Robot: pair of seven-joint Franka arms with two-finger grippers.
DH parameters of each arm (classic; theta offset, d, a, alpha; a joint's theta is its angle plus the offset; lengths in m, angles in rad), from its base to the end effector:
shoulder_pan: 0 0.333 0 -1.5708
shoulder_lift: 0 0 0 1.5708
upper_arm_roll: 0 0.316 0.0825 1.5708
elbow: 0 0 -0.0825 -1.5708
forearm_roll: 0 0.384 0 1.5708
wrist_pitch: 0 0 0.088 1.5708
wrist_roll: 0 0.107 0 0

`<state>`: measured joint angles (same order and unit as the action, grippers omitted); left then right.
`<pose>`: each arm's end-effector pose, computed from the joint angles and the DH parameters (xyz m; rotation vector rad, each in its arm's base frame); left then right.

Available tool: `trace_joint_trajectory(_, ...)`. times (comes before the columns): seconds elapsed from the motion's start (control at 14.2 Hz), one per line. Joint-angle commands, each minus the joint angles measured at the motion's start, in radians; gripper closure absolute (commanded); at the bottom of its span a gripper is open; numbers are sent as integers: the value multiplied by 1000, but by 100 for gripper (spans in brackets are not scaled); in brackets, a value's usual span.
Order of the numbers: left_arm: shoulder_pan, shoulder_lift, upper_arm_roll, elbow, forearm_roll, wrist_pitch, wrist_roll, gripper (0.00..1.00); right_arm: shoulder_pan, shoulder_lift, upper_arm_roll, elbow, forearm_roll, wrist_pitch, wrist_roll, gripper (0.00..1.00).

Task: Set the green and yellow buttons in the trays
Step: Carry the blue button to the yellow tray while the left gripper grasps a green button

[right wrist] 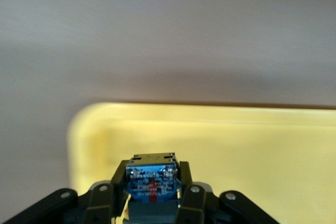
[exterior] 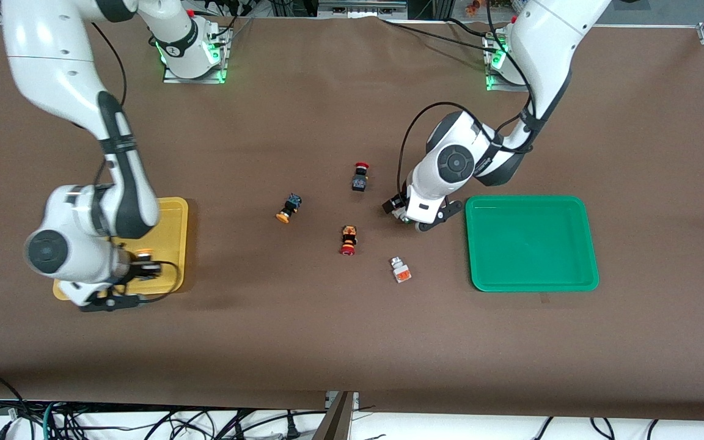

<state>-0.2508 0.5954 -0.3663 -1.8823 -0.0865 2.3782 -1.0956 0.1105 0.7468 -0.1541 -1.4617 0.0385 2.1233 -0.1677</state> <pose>0.5186 -0.3562 0.2041 2.8669 0.8791 -0.3643 0.7120 -0.0105 0.2370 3.0660 0.2135 -0.1291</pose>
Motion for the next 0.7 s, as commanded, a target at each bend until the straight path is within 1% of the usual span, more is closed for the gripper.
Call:
trace_joint_trajectory(0.0,-5,40,10,63,13,-19,-56,0,-81,-10,8,-52,17,-3,-134,100)
trace_joint_trajectory(0.14,-13,72,12,98,16,-17,-75,0,-100,-36,7,-107,18,-6,-145,100)
trace_joint_trajectory(0.21,-13,86,15,107,24,-17,-73,0,-103,-55,7,-136,18,-6,-144,93)
trace_joint_trajectory(0.28,-13,93,14,112,51,-8,-76,0,-107,-61,5,-143,21,-8,-144,1)
trace_joint_trajectory(0.35,-13,98,15,111,65,18,-78,0,-112,-70,4,-143,21,-14,-141,0)
trace_joint_trajectory(0.42,-13,109,17,109,67,24,-78,0,-107,-111,13,-143,23,-55,-124,0)
trace_joint_trajectory(0.49,-15,118,17,109,71,24,-78,0,-85,-144,43,-131,23,-115,-75,0)
trace_joint_trajectory(0.56,-16,121,17,106,94,24,-78,2,-59,-171,69,-121,21,-150,38,0)
trace_joint_trajectory(0.63,-18,121,15,103,105,24,-76,13,-25,-187,91,-120,20,-178,160,0)
